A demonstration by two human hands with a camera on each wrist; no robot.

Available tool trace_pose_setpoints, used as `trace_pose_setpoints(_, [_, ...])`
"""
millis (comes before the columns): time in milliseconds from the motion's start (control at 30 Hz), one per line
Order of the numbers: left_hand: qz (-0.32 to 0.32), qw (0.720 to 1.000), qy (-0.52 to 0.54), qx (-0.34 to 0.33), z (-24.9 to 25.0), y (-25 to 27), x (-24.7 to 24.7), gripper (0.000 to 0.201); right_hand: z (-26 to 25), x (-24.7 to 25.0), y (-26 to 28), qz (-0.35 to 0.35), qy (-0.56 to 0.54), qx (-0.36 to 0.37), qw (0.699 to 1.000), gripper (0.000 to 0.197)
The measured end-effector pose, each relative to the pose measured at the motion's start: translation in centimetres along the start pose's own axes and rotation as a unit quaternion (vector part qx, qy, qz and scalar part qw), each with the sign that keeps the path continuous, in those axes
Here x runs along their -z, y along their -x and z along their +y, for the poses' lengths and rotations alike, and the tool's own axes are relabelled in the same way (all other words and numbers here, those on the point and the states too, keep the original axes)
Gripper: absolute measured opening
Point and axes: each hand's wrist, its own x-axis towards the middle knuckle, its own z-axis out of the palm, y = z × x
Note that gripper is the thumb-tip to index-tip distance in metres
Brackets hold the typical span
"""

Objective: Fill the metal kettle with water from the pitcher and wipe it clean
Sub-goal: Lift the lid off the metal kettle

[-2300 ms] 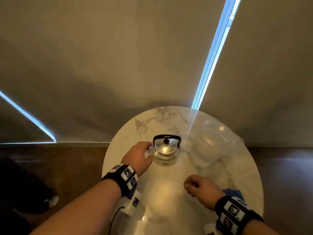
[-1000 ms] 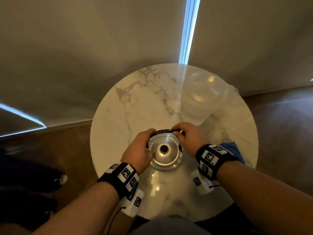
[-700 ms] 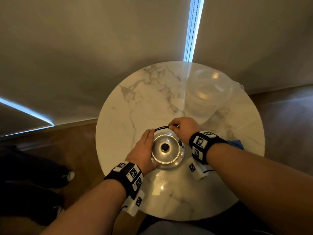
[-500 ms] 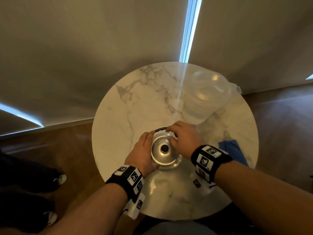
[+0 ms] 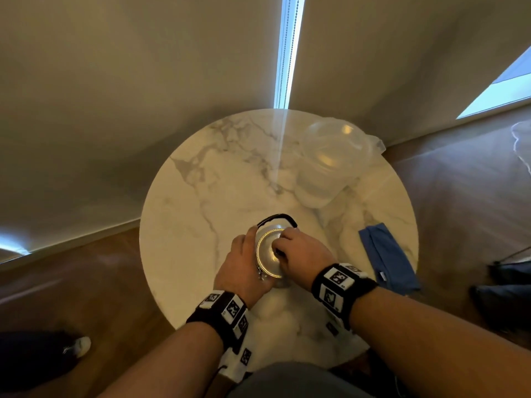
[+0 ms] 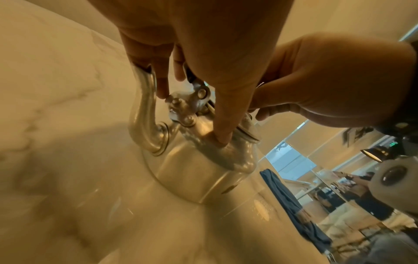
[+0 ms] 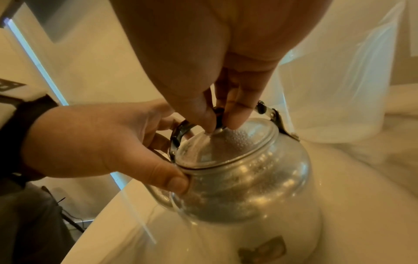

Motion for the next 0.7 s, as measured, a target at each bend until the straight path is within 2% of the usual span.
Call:
trace_pose_setpoints(133, [-0.022,1.0,-0.003,-0.02,0.4,0.1,-0.4,0.114,0.6,-0.3,1.7,0.03,-0.024,-0.013,0.999,0.021])
trace_pose_setpoints(200, [-0.034,0.999,-0.001,-0.016,0.5,-0.1,-0.6,0.119,1.1,-0.3,1.7,0.039,-0.03,-0.007,0.999,0.019])
trace_pose_setpoints(367, [-0.041,0.998,-0.002,0.04,-0.1,-0.6,-1.2,0.138,2.0,-0.8,0.7,0.038,0.003,0.048,0.998,0.011])
trace_pose_setpoints(500, [-0.032,0.998,-0.008,0.054,0.5,-0.4,-1.1,0.135,2.5,-0.9,0.8,0.036,0.005,0.081,0.996,0.013])
trace_pose_setpoints(600, [-0.037,0.996,0.004,0.077,1.2,0.0,-0.8,0.141,2.5,0.0,0.7,0.051,-0.021,0.095,0.994,0.022])
trace_pose_setpoints(700, [-0.032,0.996,0.018,0.085,1.7,0.2,-0.7,0.143,2.2,1.4,0.6,0.06,-0.025,0.098,0.993,0.022])
